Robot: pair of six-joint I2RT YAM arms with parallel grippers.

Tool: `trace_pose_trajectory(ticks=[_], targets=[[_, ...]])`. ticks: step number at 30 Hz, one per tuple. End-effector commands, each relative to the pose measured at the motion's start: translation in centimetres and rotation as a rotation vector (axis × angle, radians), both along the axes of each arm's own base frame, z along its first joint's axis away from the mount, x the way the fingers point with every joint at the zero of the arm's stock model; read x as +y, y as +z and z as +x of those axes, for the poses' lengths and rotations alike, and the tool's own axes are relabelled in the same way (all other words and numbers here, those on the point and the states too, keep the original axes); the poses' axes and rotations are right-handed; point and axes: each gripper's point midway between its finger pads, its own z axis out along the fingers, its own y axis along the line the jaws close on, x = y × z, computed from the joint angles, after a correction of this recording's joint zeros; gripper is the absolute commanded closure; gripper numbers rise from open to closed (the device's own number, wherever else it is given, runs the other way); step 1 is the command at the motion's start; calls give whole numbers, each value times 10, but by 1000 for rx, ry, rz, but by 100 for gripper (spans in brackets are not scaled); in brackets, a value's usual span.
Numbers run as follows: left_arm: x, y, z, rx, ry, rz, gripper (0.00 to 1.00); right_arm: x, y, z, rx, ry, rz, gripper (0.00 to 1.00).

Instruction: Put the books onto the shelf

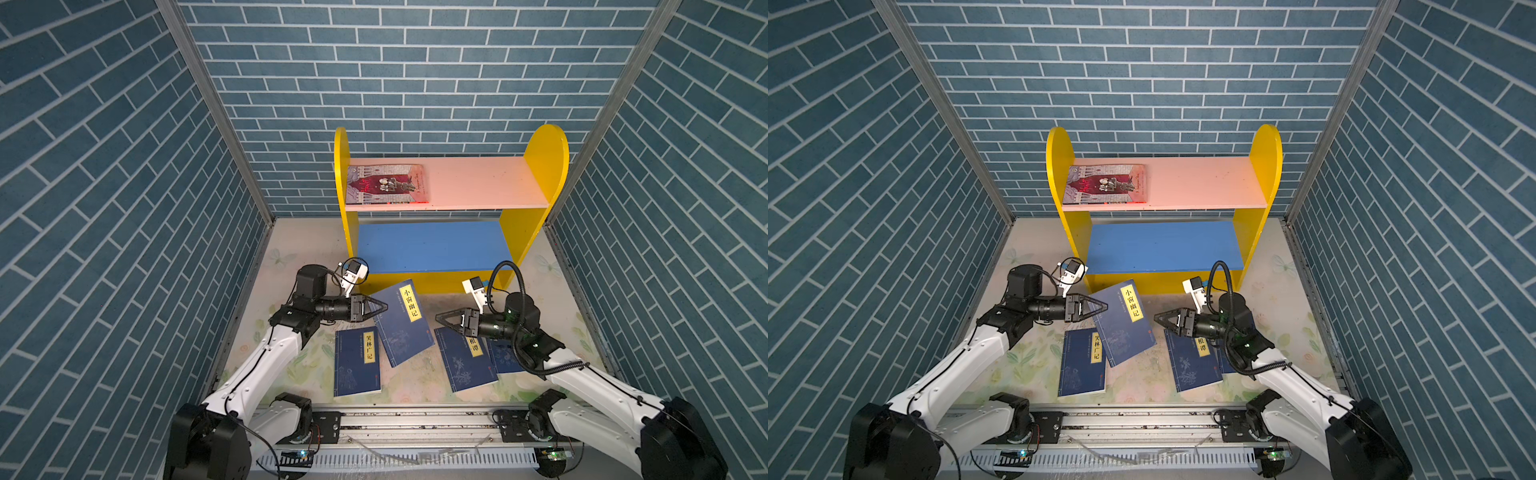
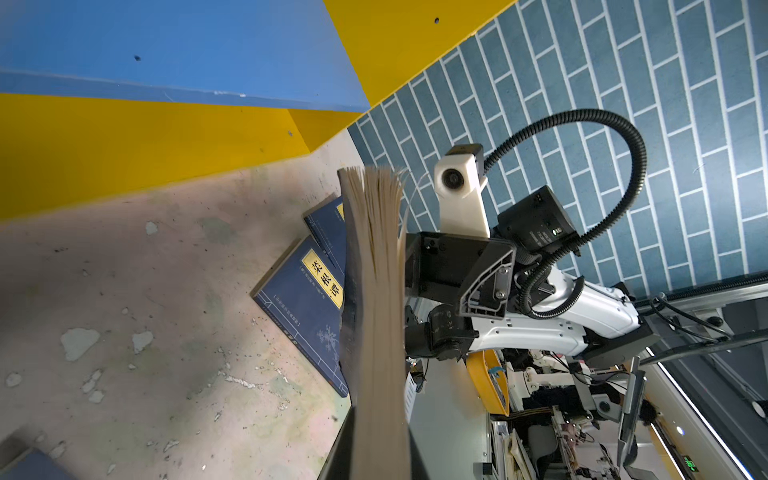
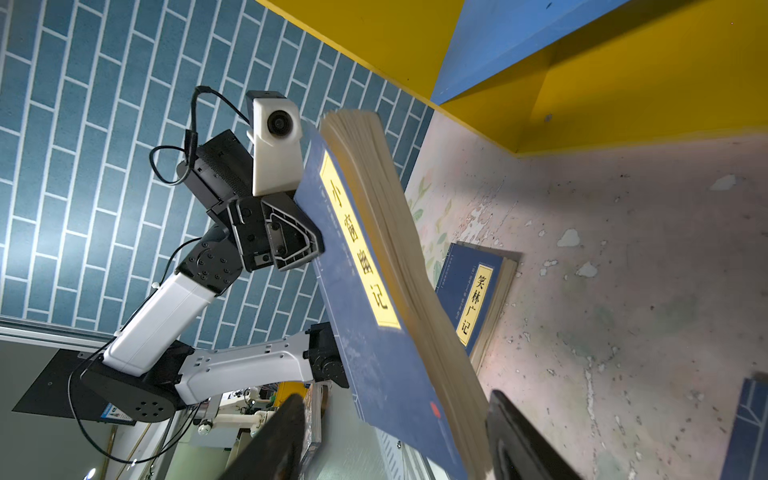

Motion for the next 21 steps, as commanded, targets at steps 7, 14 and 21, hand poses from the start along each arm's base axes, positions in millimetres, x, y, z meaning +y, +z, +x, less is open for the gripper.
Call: trace_pose_trajectory(ticks=[7,14,21], targets=[[0,31,5,-93,-16,0,100,-21,-4,0,53,-149,131,19],[-2,32,21,-78,26,16,100,-15,9,-4,41,-123,206,18],[-4,46,35,-77,91,-51,100,-7,13,-4,37,-104,231,18]])
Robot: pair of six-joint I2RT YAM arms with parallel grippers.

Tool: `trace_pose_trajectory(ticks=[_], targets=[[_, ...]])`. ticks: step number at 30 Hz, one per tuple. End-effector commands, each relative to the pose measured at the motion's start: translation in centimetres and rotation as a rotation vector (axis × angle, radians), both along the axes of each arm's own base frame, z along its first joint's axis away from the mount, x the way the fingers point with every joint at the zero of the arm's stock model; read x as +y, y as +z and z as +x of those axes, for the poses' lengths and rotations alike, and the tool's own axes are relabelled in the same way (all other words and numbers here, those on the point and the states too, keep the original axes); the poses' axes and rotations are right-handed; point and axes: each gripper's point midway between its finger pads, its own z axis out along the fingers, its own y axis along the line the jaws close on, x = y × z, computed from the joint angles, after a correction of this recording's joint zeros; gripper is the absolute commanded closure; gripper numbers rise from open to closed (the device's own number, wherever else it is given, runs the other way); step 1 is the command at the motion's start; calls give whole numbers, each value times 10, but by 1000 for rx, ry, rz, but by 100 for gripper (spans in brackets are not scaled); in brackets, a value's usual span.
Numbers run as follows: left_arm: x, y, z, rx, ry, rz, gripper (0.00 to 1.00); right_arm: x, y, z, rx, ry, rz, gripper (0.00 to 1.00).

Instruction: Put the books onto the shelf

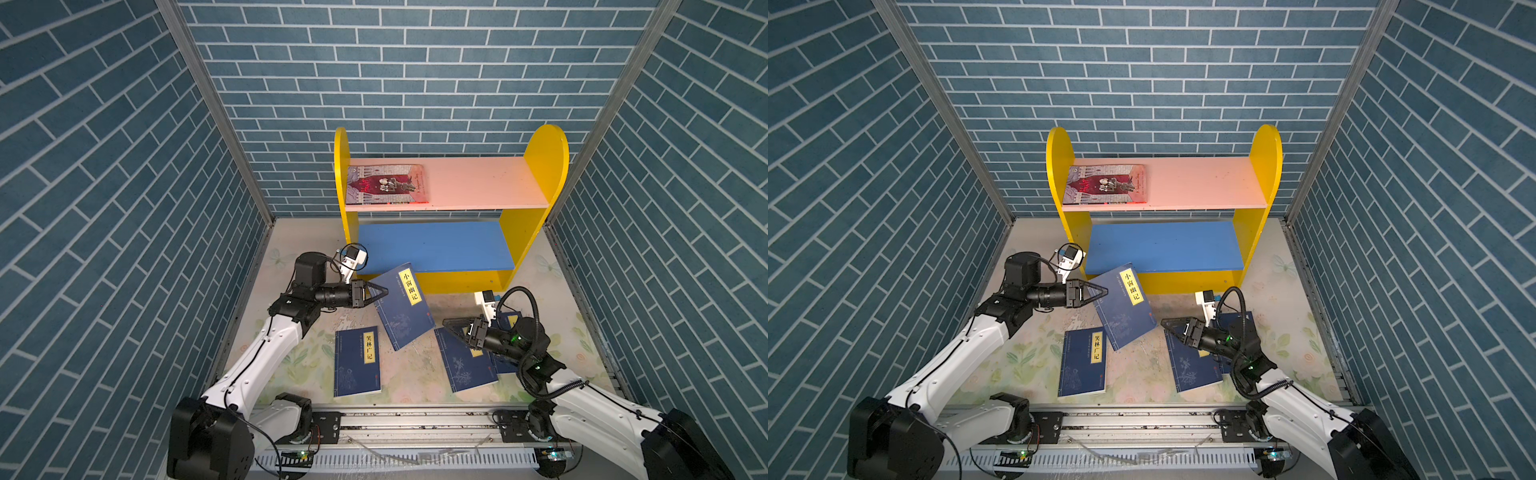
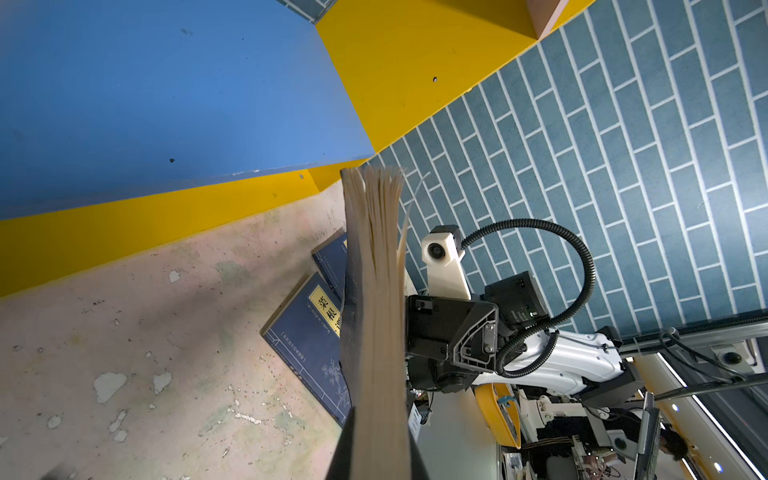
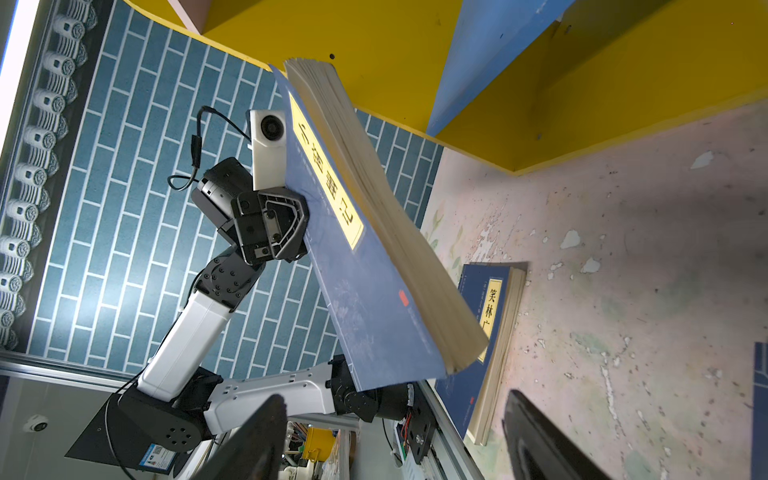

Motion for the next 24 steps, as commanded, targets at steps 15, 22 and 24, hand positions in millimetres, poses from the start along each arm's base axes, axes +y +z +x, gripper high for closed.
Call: trace_pose_trajectory(ticks=[15,22,24], targets=[[-5,38,18,-31,42,-132,100,28,37,0,-59,12,154,17],[-7,33,31,15,63,-149,100,42,51,9,-91,17,210,17],[-7,35,32,9,67,-161,100,46,56,13,-97,15,242,16]])
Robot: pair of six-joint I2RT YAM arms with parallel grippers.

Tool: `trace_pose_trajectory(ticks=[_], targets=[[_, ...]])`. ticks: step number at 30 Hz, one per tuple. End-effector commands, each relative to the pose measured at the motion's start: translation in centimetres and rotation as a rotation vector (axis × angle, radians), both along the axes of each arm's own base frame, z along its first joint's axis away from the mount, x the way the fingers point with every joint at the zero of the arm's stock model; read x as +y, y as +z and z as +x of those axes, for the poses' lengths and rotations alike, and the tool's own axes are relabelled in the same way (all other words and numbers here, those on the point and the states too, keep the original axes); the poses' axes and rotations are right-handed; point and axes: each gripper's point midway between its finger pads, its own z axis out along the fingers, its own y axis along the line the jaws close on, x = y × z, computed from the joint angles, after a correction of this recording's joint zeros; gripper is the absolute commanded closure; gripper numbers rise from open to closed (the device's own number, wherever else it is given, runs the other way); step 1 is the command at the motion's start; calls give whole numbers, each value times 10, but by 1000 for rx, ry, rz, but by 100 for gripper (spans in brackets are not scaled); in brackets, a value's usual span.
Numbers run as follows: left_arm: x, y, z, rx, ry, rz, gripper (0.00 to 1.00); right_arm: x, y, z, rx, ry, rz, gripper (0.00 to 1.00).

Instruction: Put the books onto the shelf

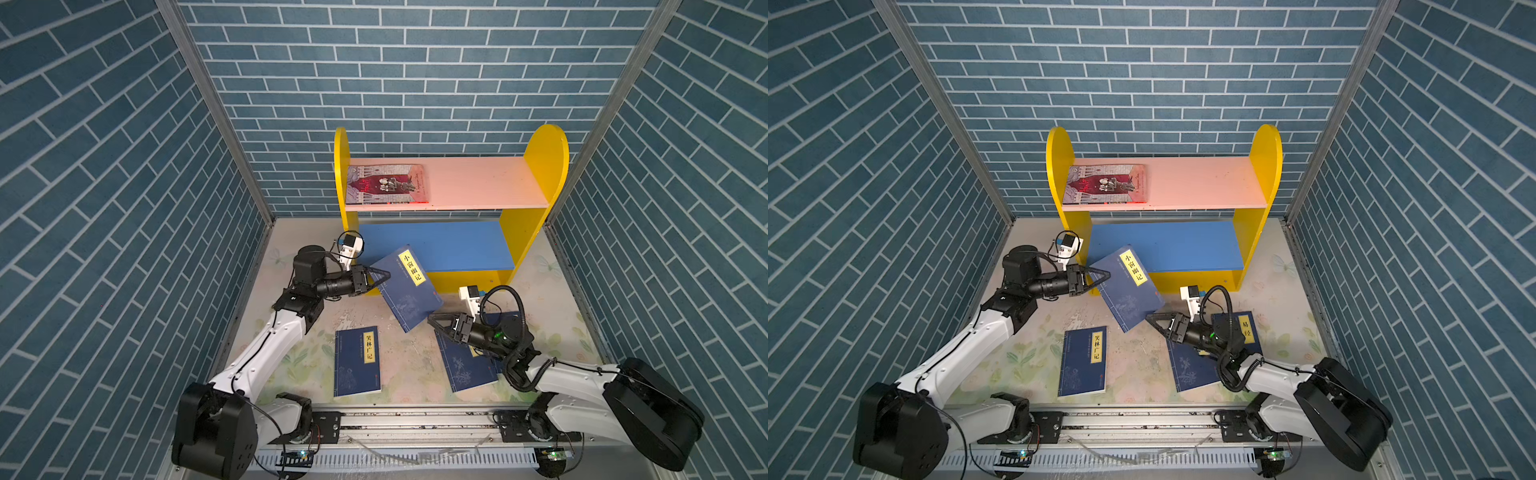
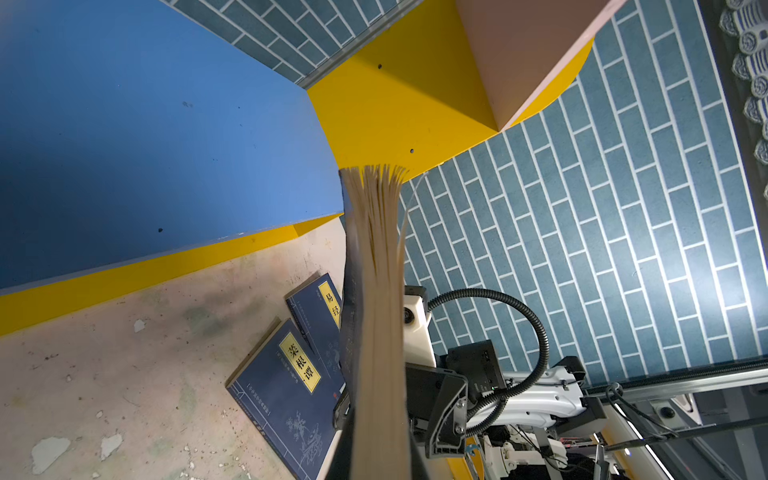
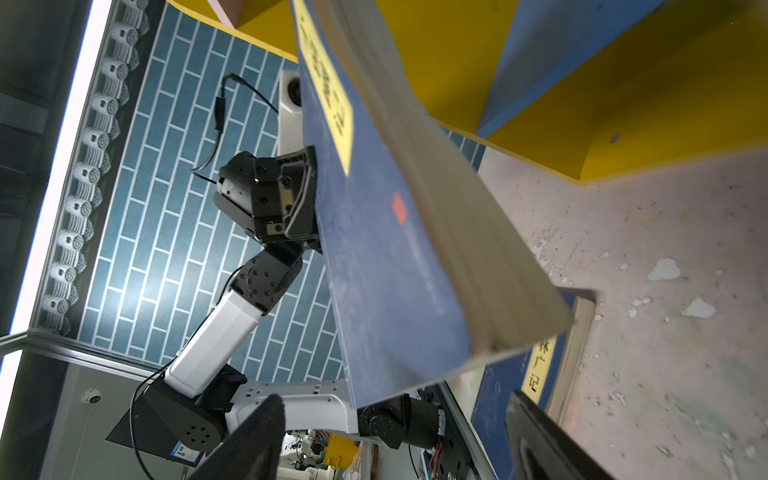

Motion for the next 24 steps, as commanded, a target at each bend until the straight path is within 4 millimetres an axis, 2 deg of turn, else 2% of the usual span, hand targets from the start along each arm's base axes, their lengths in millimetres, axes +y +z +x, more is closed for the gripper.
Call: trace_pose_trajectory(ticks=[1,5,11,16,19,24], targets=[[-1,16,3,-50,5,-43,100,5,35,6,-48,-9,130,17],[-1,18,5,-46,12,-63,100,19,38,9,-51,19,129,17],[0,16,5,-33,22,-72,100,25,43,18,-63,-3,135,21],[1,11,5,-20,34,-68,100,27,38,25,-53,-35,127,37],[2,1,4,4,48,-58,100,24,34,31,-54,-73,120,48],[4,-11,2,31,63,-40,100,21,36,36,-69,-114,121,70]])
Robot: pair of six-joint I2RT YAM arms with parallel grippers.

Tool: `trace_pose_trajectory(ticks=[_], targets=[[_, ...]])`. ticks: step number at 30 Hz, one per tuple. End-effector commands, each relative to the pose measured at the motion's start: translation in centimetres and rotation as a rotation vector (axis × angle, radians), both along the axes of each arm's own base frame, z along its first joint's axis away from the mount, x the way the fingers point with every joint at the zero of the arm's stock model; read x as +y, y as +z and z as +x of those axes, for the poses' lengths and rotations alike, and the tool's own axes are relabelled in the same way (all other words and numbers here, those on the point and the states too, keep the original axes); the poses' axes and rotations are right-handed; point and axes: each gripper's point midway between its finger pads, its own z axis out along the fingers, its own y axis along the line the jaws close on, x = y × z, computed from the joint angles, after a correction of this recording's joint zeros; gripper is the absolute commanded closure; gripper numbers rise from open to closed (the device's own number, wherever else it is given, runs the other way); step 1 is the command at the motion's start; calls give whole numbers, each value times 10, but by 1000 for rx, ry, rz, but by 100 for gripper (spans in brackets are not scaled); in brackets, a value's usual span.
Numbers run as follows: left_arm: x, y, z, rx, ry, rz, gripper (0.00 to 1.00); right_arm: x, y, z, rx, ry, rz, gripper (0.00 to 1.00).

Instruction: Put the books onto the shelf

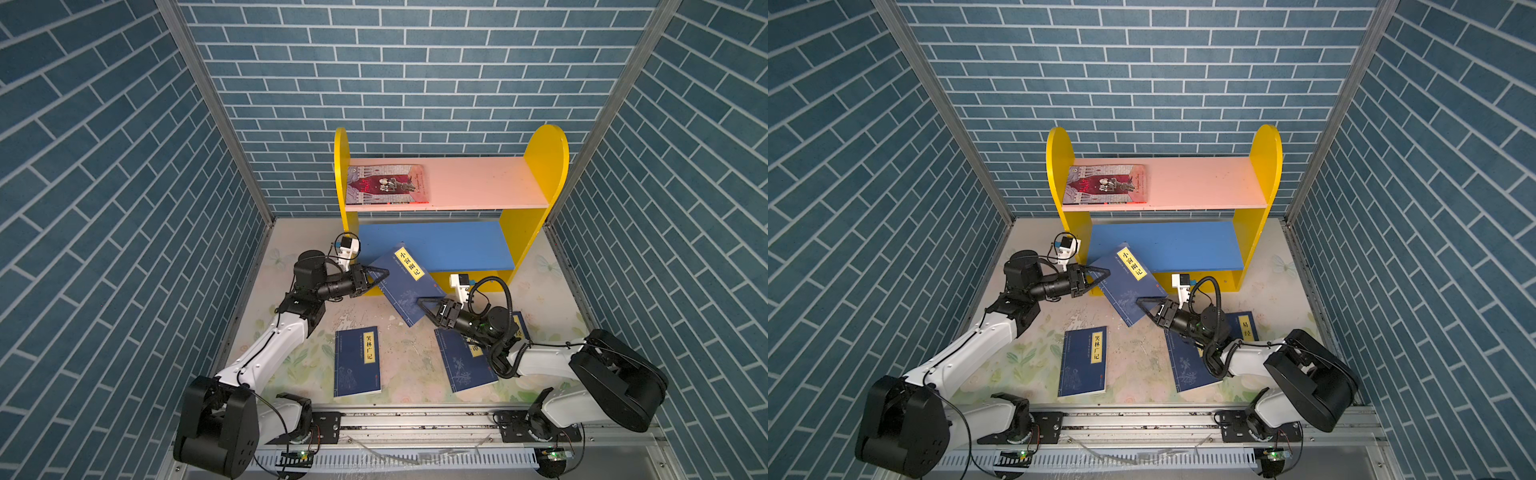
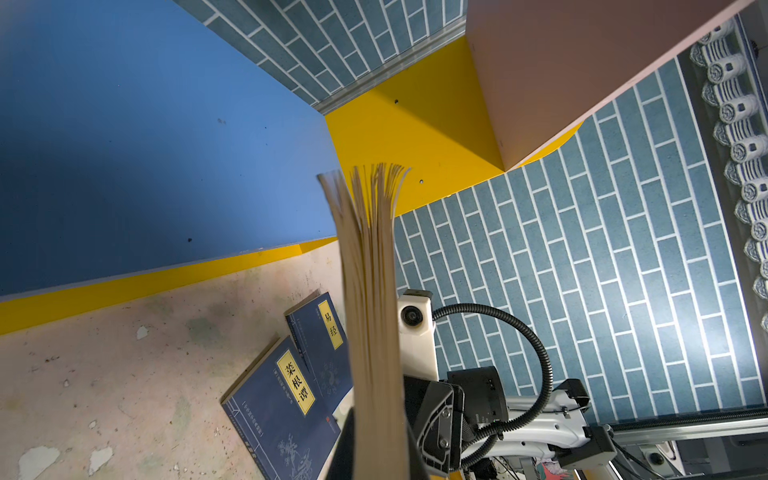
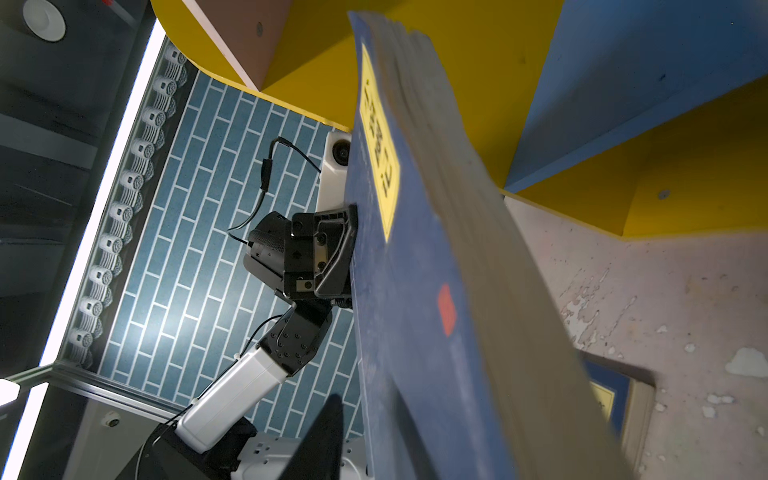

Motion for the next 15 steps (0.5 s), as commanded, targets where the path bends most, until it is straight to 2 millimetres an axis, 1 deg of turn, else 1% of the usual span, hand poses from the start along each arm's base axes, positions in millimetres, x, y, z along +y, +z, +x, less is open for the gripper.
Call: trace_pose_trajectory(ticks=[1,3,4,5,6,8,10,11,13,14,15], targets=[[1,0,-7,-21,-11,3,100,-3,23,5,-74,-47,56,73],[1,-3,-7,-15,-8,7,100,-1,24,5,-78,-40,56,87],[1,-4,-6,-14,-6,10,97,0,24,5,-79,-36,55,91],[1,-4,-7,-18,-6,14,95,1,25,4,-84,-29,55,98],[2,-5,-8,-17,-7,19,91,1,25,4,-87,-27,53,100],[2,-10,-9,-15,-9,38,76,2,24,3,-93,-22,46,100],[3,-14,-13,-23,-18,61,68,2,22,2,-97,-13,40,100],[4,-17,-15,-32,-26,76,60,2,20,0,-101,0,34,100],[5,-25,-23,-44,-65,107,40,2,19,-4,-109,30,26,100],[5,-30,-31,-60,-102,127,33,1,18,-5,-109,44,22,100],[8,-37,-37,-71,-121,162,30,-1,16,-6,-106,60,19,100]])
